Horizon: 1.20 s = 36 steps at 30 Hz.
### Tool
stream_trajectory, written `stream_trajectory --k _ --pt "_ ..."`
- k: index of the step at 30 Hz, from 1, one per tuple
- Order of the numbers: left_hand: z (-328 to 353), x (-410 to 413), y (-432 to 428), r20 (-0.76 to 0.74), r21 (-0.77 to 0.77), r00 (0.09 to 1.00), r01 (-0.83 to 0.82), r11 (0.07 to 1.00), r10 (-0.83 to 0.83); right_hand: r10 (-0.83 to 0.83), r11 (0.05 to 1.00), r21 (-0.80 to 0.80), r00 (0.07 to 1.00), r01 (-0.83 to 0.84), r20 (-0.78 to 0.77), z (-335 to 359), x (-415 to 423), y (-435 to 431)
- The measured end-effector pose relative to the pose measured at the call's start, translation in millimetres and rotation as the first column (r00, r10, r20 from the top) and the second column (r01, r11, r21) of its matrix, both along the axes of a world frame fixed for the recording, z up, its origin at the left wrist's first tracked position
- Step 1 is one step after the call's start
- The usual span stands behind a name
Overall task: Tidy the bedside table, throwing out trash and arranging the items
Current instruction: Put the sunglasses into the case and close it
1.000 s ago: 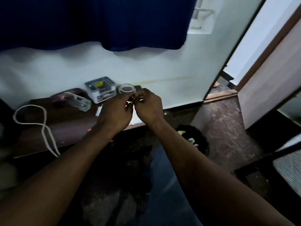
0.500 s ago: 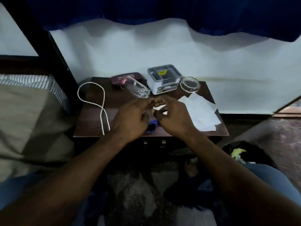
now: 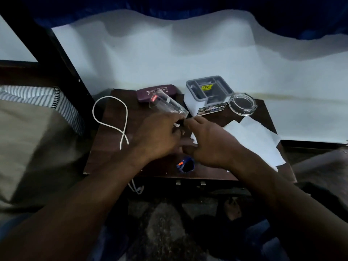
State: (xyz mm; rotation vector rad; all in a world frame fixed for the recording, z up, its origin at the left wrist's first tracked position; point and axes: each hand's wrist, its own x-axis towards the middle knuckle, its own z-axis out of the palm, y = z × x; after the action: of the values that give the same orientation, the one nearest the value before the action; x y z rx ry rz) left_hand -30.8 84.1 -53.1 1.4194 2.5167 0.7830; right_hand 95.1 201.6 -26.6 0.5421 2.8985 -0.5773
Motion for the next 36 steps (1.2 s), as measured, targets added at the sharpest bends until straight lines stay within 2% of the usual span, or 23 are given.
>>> stream_trajectory --k 5,7,11,14,18,23,27,31,36 --pt "9 -15 6 0.013 -0.052 1.000 0.024 0.998 -0.024 0.047 0.999 -0.012 0.998 -0.046 0.042 -2 -8 4" --pt "14 -25 5 0.038 -0.064 0.999 -0.014 0.998 0.016 0.029 0.999 -0.046 0.999 -0.027 0.028 1 -13 11" --pt "13 -67 6 0.040 -0.027 0.976 -0.215 0.976 0.216 -0.045 0.994 -0.096 0.999 0.043 -0.015 2 -23 21" --pt "-3 -100 9 0.005 -0.105 0.931 -0.362 0.926 0.365 -0.032 0.992 -0.121 0.999 0.030 -0.016 -1 -31 20" --pt "-25 -123 15 -0.054 -0.264 0.937 -0.346 0.900 0.344 -0.035 0.990 -0.139 0.999 0.030 -0.038 -6 -32 13" --pt "-43 -138 33 -0.070 -0.320 0.947 -0.318 0.892 0.313 -0.020 0.991 -0.133 1.000 0.018 -0.013 -15 -45 23" --pt "-48 -134 35 -0.175 -0.279 0.931 -0.360 0.890 0.321 -0.039 0.989 -0.143 0.999 0.038 -0.005 -17 -43 26" --pt "-47 -139 32 -0.159 -0.220 0.927 -0.369 0.903 0.340 -0.046 0.988 -0.151 0.999 0.043 -0.014 -16 -45 28" --pt "-44 -139 22 -0.209 -0.128 0.905 -0.400 0.908 0.369 -0.062 0.983 -0.175 0.998 0.056 -0.029 -15 -44 27"
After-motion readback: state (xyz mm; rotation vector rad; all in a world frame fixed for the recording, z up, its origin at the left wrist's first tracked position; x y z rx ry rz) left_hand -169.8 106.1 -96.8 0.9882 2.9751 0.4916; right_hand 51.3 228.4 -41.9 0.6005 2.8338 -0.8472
